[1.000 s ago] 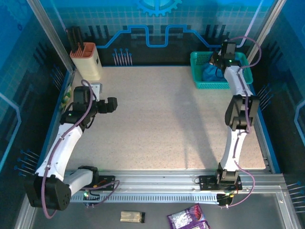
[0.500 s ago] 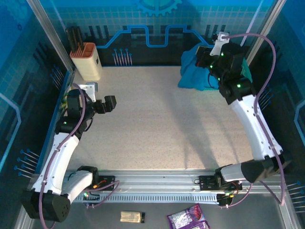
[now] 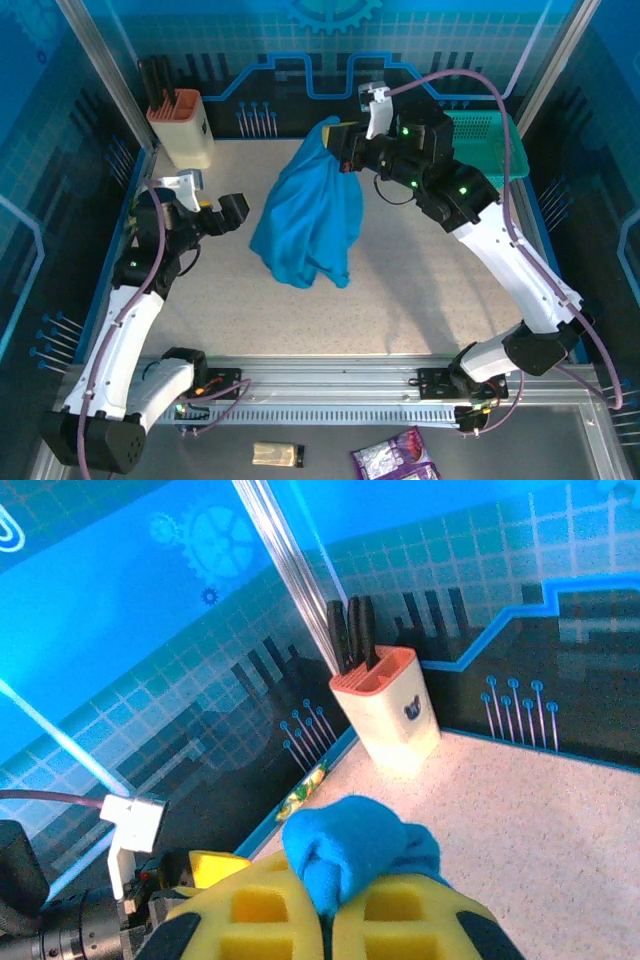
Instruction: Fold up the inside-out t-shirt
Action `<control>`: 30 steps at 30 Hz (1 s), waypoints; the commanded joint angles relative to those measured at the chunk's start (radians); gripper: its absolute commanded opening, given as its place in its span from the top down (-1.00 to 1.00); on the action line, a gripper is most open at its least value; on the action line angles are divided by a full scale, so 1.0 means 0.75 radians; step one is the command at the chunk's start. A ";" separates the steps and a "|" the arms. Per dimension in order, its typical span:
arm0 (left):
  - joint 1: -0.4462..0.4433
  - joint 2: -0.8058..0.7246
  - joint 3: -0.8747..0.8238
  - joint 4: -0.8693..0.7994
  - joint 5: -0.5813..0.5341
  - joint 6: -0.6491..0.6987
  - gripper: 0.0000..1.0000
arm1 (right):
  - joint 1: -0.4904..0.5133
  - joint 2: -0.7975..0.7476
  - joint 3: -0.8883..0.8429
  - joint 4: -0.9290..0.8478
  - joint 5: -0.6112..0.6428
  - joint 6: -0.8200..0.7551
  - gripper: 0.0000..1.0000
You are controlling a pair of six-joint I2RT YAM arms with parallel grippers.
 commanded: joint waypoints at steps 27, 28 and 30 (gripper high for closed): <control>-0.190 0.491 -0.078 0.004 0.071 -0.119 -0.85 | 0.080 -0.029 -1.069 0.060 -0.057 0.172 0.17; -0.190 0.501 -0.078 0.003 0.072 -0.124 -0.83 | 0.114 0.007 -1.057 0.069 -0.044 0.176 0.17; -0.190 0.517 -0.078 -0.005 0.070 -0.131 -0.81 | 0.199 0.104 -1.000 0.075 -0.002 0.169 0.15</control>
